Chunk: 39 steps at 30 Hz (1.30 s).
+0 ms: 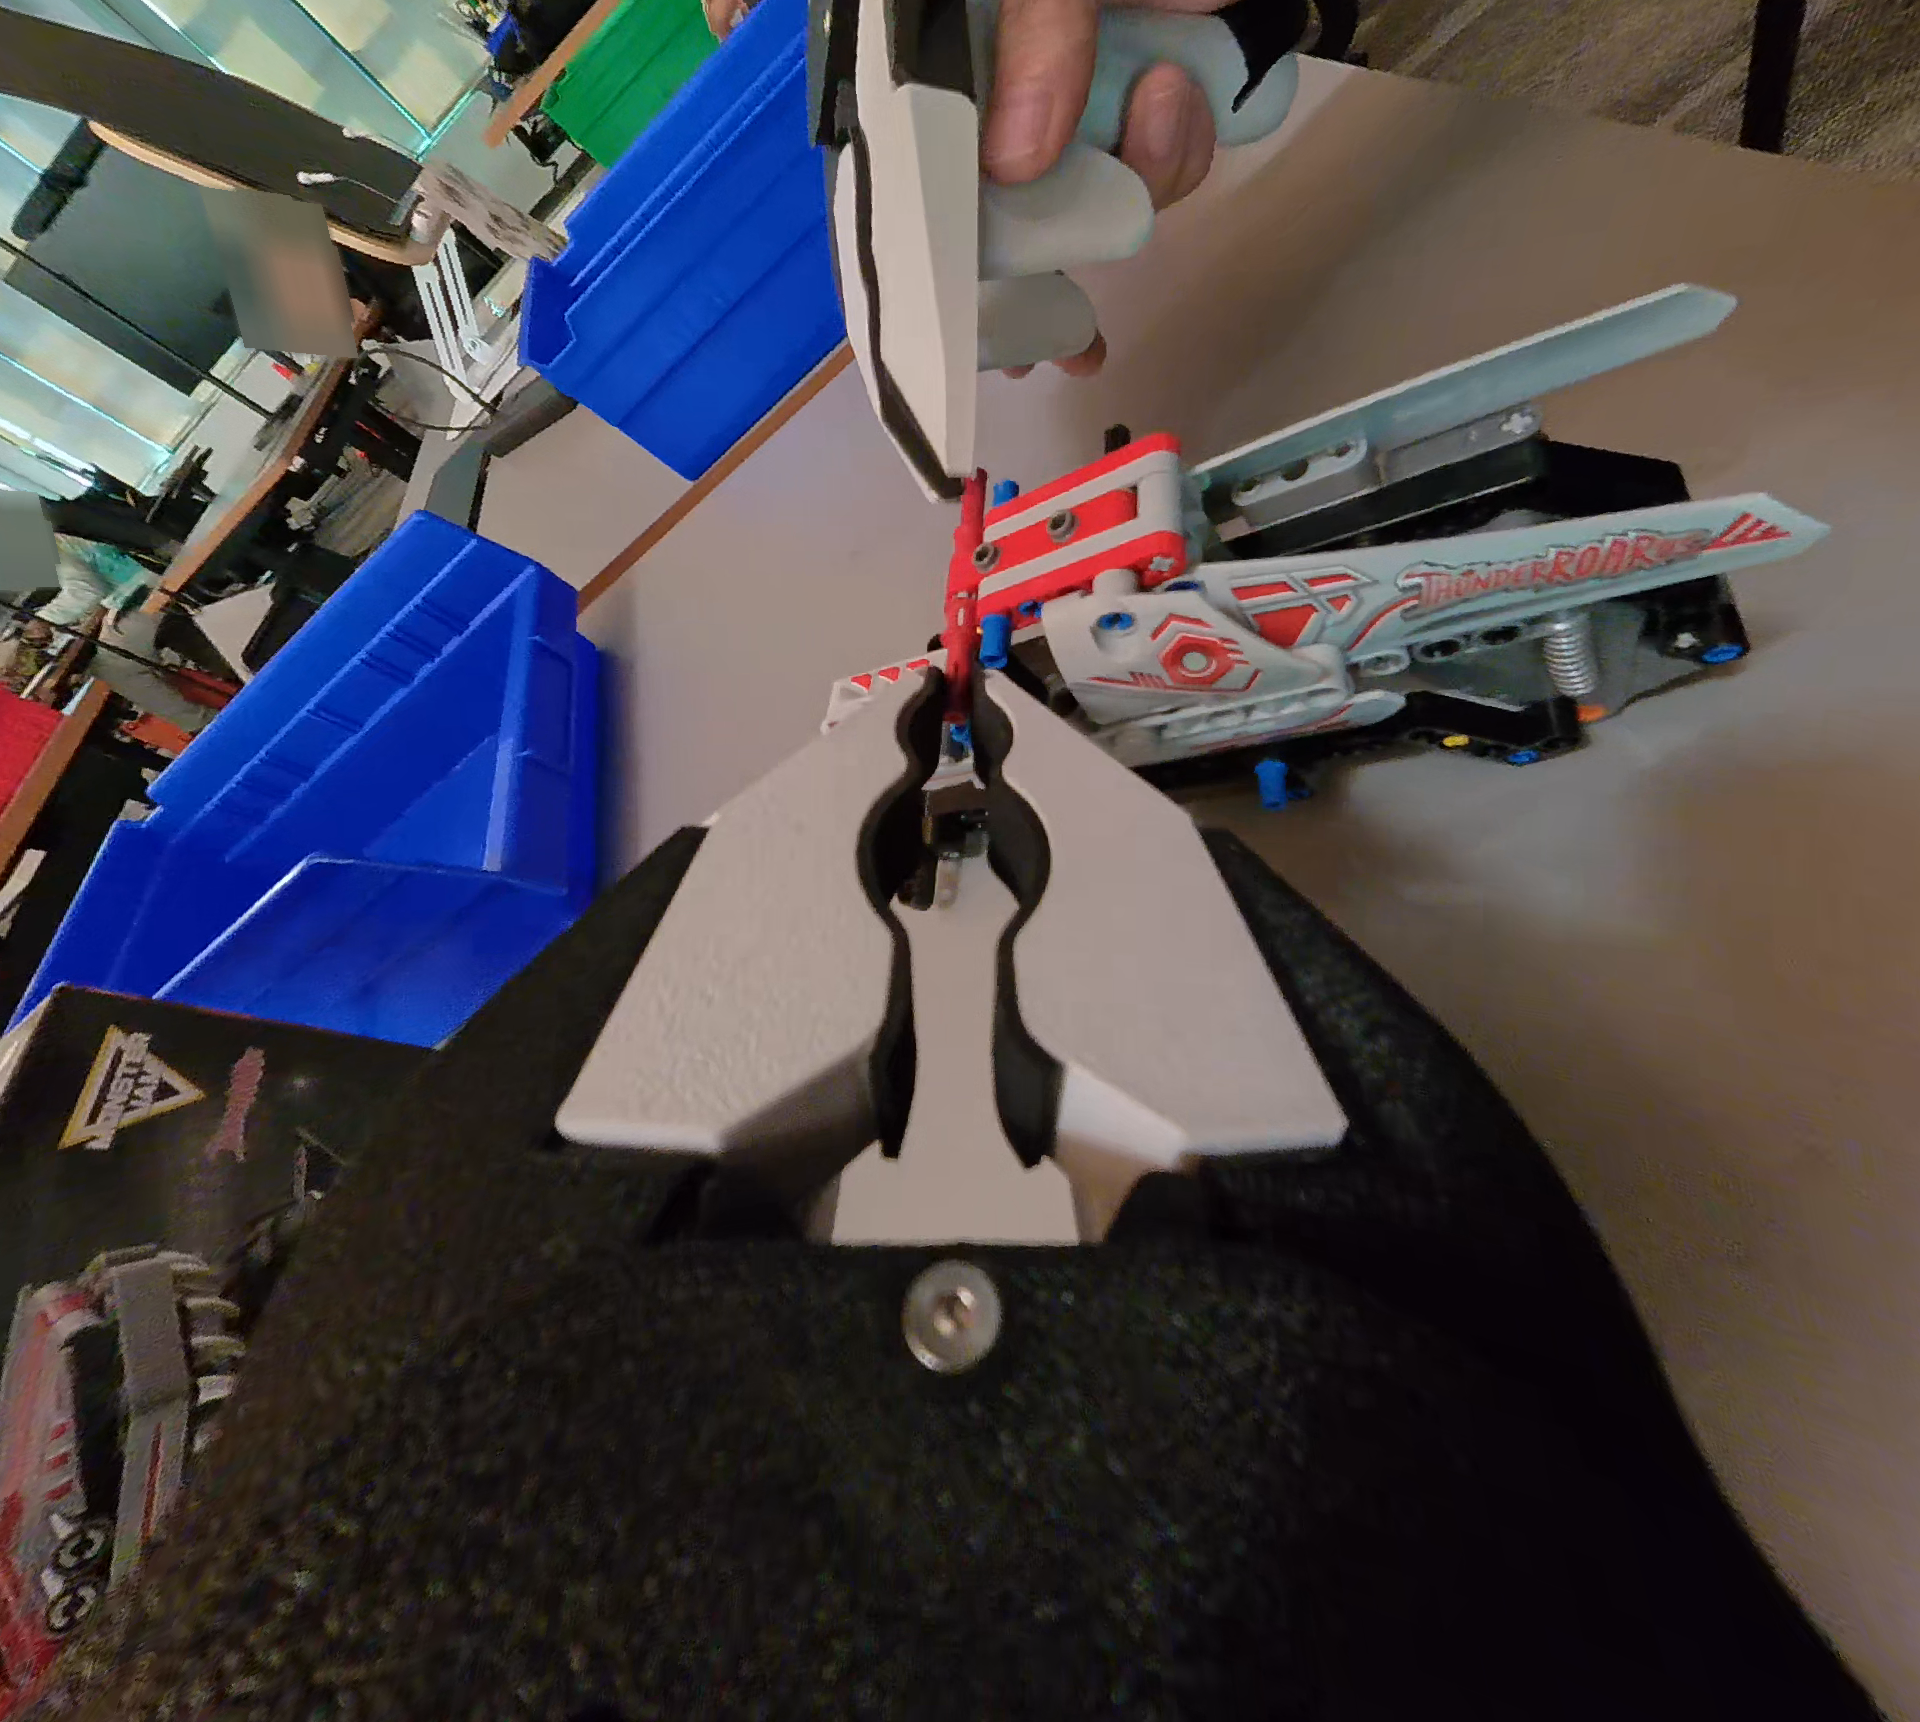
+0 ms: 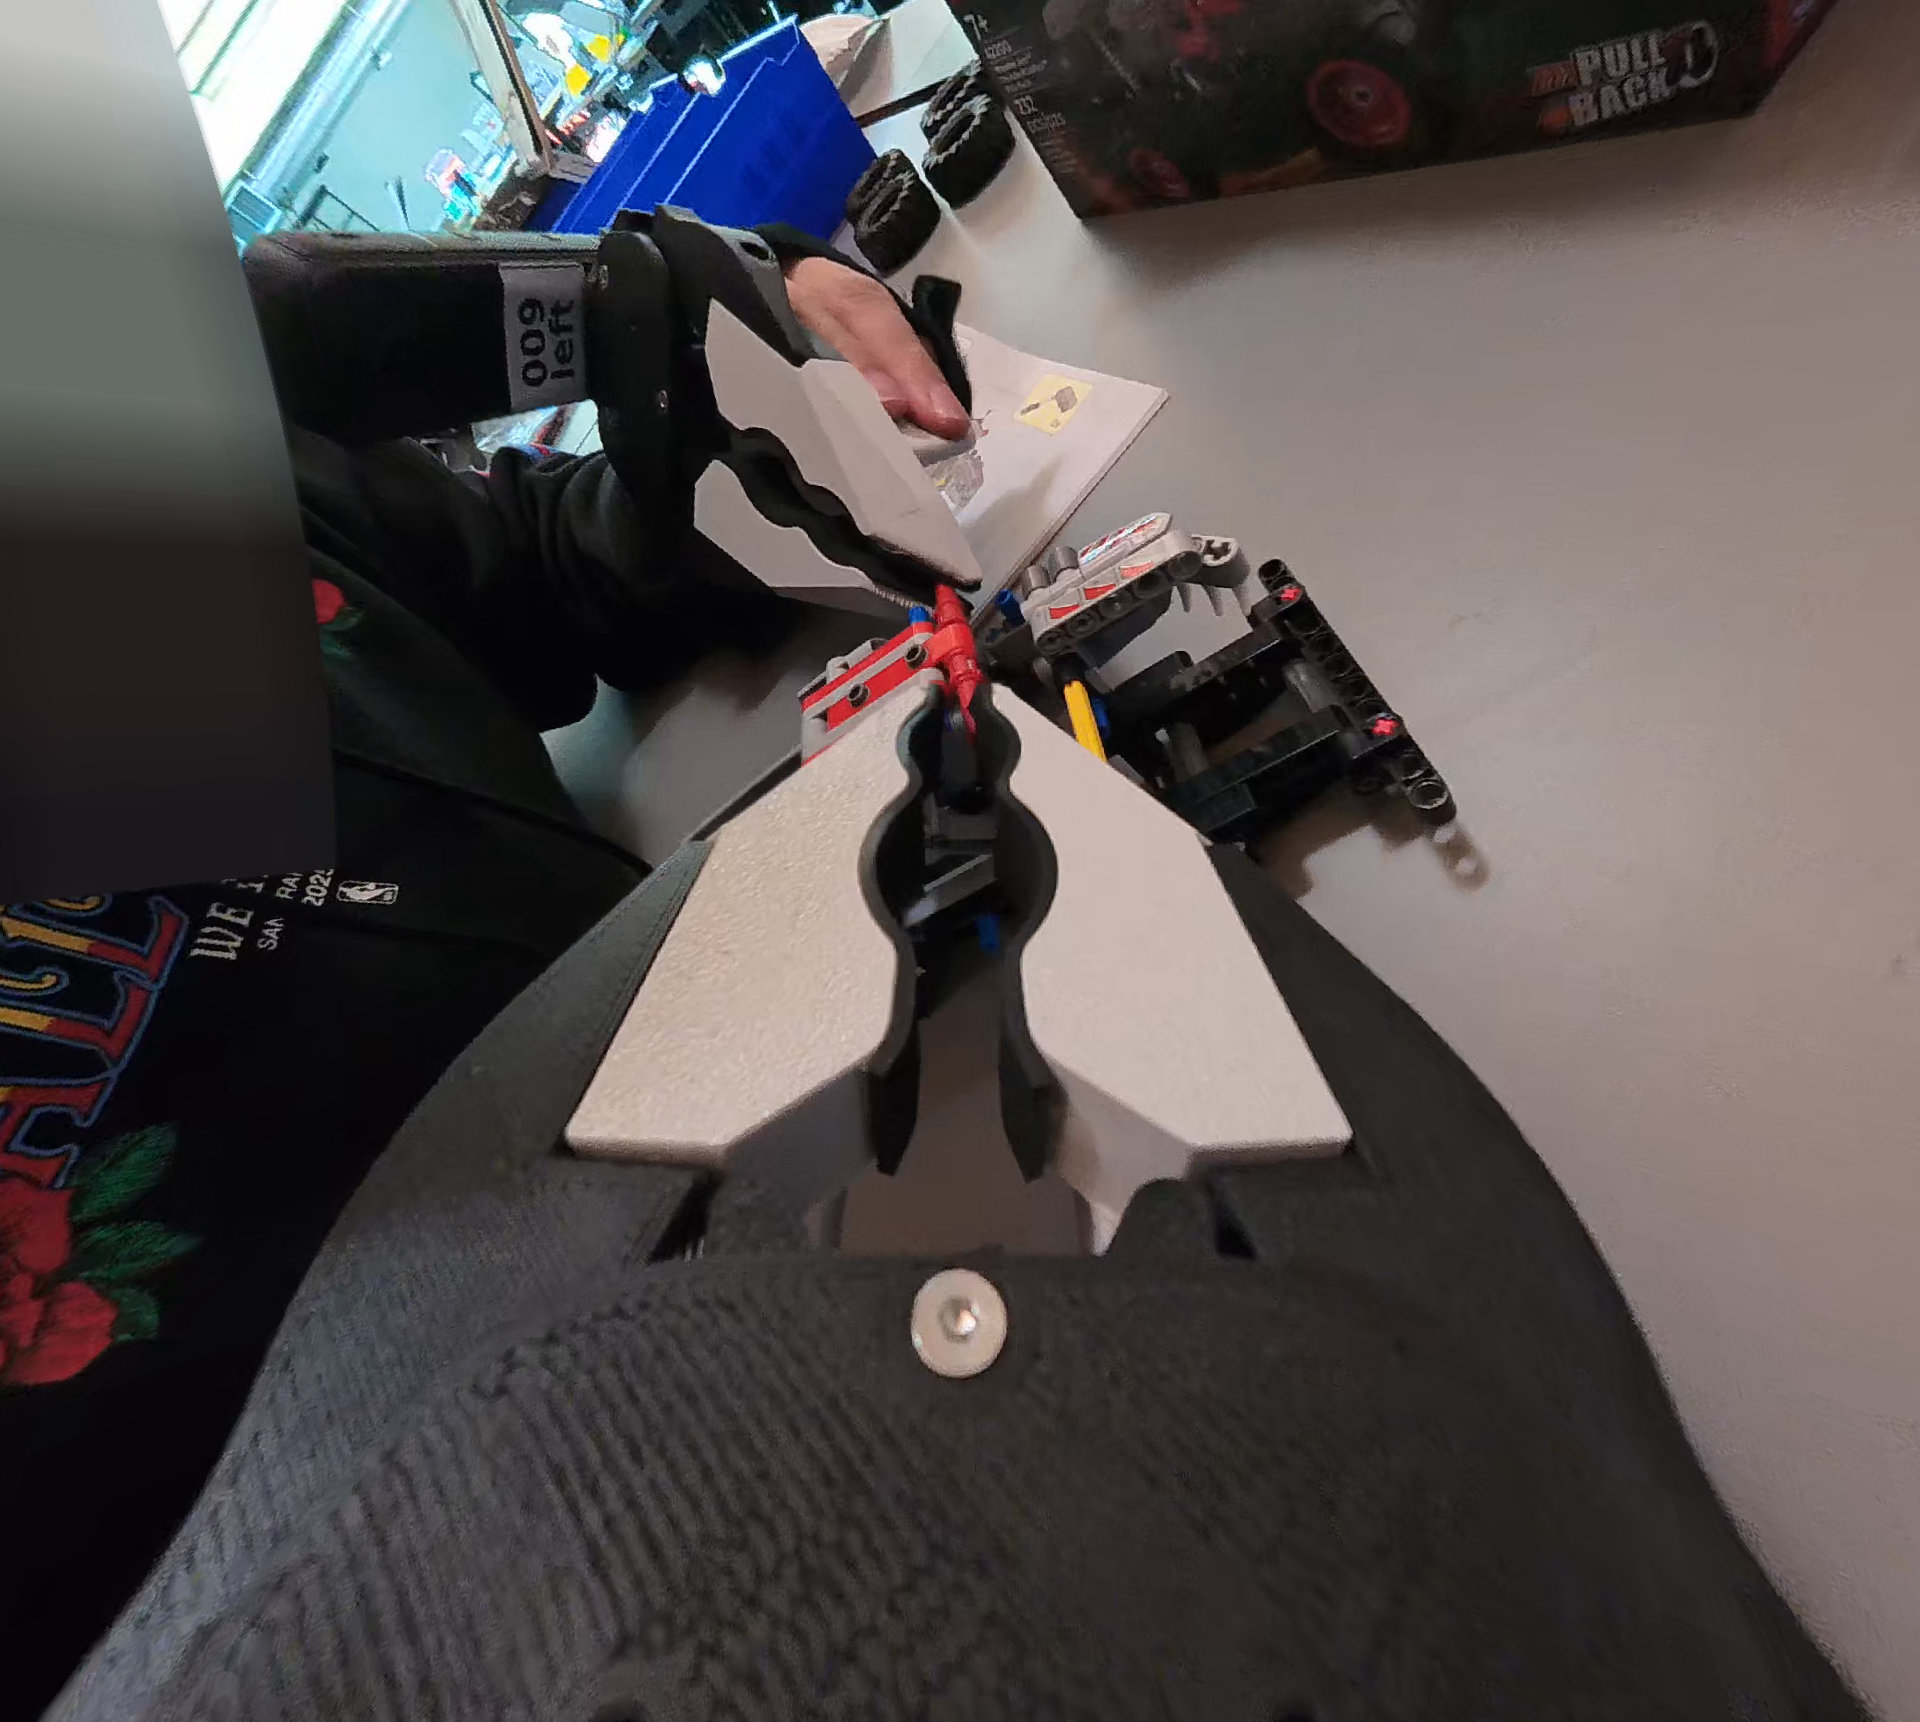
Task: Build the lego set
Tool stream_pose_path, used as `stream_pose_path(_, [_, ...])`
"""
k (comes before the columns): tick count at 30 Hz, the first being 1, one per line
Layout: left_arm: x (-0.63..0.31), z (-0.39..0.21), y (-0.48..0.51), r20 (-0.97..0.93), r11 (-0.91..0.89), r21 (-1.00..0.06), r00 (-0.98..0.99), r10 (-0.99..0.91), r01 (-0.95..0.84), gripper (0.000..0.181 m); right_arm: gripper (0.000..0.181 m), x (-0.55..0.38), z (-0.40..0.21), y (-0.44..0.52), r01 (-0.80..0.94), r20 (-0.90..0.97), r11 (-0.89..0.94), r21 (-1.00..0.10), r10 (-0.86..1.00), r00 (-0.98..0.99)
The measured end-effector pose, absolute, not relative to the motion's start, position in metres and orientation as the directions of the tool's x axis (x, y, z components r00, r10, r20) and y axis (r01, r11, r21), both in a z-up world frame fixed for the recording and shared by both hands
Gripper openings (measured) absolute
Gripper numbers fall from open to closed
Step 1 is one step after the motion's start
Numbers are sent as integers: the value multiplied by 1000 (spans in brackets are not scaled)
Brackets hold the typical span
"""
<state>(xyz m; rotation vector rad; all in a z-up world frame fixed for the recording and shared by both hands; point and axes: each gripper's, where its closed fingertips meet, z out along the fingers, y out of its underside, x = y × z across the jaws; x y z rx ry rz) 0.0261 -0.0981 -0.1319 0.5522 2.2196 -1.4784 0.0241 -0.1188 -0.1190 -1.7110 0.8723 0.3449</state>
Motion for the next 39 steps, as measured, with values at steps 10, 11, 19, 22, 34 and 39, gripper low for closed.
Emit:
stream_pose_path(10, [25,-131,-100,-571,352,-748,-816,93,563,2,4,23,-122,-123,-734,-648,-109,-671,-394,651])
stream_pose_path(11, [25,-131,-99,-571,351,-748,-816,91,563,2,6,23,-121,-124,-736,-652,-107,-668,-391,649])
stream_pose_path(19, [26,-131,-99,-571,351,-748,-816,91,563,2,4,20,-128,-120,-759,-683,-118,-641,-363,633])
stream_pose_path(22, [27,-132,-99,-576,366,-740,-813,89,564,2,3,21,-126,-117,-748,-683,-110,-655,-338,648])
stream_pose_path(34, [33,-134,-100,-610,404,-708,-790,63,579,1,2,23,-127,-116,-703,-619,-177,-689,-362,697])
stream_pose_path(39, [33,-132,-101,-588,388,-725,-805,81,569,2,3,26,-127,-116,-718,-636,-164,-676,-361,682])
